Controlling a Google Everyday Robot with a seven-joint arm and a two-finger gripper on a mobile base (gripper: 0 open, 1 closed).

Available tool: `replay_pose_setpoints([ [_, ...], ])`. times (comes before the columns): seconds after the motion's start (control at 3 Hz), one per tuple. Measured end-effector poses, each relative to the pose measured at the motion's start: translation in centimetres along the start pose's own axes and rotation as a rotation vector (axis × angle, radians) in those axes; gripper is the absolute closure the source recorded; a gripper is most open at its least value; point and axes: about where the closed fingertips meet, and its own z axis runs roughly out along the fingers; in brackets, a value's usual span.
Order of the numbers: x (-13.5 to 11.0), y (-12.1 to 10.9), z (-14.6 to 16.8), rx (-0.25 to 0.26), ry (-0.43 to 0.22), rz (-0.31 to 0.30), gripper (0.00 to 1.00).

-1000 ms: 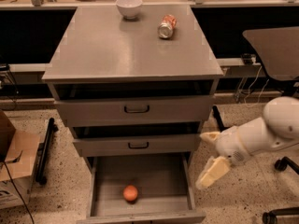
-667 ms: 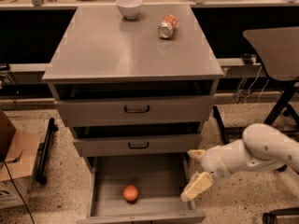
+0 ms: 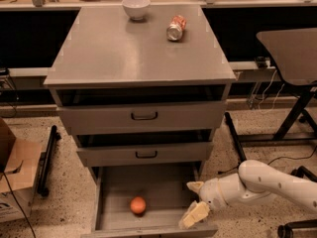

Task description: Pick orange from bottom drawer and place on counter

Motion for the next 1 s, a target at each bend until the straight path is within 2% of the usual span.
replay_pose_setpoints([
  [0.33,0.4,-0.7,1.1,0.002,0.018,0.046,0.00],
  [0.67,0.0,-3.3,5.4,-0.023,0.016,0.077,0.00],
  [1.0,-0.3,-6.4,11.3,-0.068,-0.015,0.084,0.00],
])
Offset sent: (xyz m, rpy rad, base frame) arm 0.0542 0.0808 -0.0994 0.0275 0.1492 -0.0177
